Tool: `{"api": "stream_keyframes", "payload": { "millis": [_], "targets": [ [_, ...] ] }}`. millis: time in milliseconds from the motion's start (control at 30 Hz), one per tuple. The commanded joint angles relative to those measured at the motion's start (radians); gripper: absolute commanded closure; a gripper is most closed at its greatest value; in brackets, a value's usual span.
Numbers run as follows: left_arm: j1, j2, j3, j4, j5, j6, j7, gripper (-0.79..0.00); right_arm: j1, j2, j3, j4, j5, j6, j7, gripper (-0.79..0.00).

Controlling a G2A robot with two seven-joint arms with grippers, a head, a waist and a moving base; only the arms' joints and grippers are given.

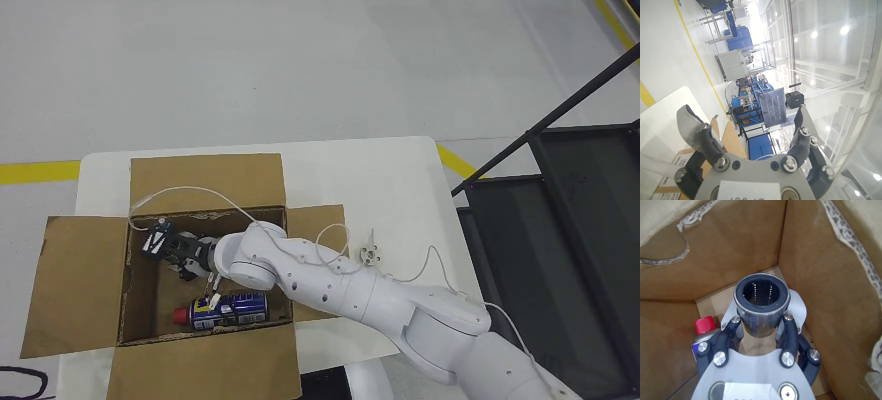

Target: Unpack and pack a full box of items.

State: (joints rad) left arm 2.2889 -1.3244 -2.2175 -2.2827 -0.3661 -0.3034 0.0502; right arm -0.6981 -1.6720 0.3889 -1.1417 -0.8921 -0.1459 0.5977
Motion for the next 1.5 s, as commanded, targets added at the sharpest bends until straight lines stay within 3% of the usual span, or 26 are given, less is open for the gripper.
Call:
{"api": "stream_keyframes", "payload": {
  "millis": [0, 233, 600, 733, 967, 1067, 1100, 1133, 1467],
  "targets": [
    [0.000, 0.000, 0.000, 0.000, 0.000, 0.000, 0.000, -0.785, -0.002, -0.005, 0.002, 0.008, -0.007, 0.004, 0.006, 0.000],
    [0.000, 0.000, 0.000, 0.000, 0.000, 0.000, 0.000, -0.785, 0.003, -0.026, 0.003, 0.027, -0.022, 0.027, 0.070, 0.000],
    [0.000, 0.000, 0.000, 0.000, 0.000, 0.000, 0.000, -0.785, 0.000, -0.057, 0.012, 0.070, -0.050, 0.033, 0.061, 0.000],
    [0.000, 0.000, 0.000, 0.000, 0.000, 0.000, 0.000, -0.785, -0.004, -0.066, 0.019, 0.089, -0.059, 0.030, 0.040, -0.058],
    [0.000, 0.000, 0.000, 0.000, 0.000, 0.000, 0.000, -0.785, -0.023, -0.071, 0.040, 0.108, -0.097, 0.012, -0.068, -0.028],
    [0.000, 0.000, 0.000, 0.000, 0.000, 0.000, 0.000, -0.785, -0.031, -0.074, 0.047, 0.122, -0.094, 0.005, -0.064, -0.117],
    [0.000, 0.000, 0.000, 0.000, 0.000, 0.000, 0.000, -0.785, -0.032, -0.076, 0.048, 0.125, -0.097, 0.004, -0.065, -0.212],
    [0.000, 0.000, 0.000, 0.000, 0.000, 0.000, 0.000, -0.785, -0.033, -0.078, 0.048, 0.130, -0.099, 0.001, -0.059, -0.369],
    [0.000, 0.000, 0.000, 0.000, 0.000, 0.000, 0.000, -0.785, -0.035, -0.089, 0.064, 0.145, -0.128, -0.006, -0.024, -0.357]
  ]
}}
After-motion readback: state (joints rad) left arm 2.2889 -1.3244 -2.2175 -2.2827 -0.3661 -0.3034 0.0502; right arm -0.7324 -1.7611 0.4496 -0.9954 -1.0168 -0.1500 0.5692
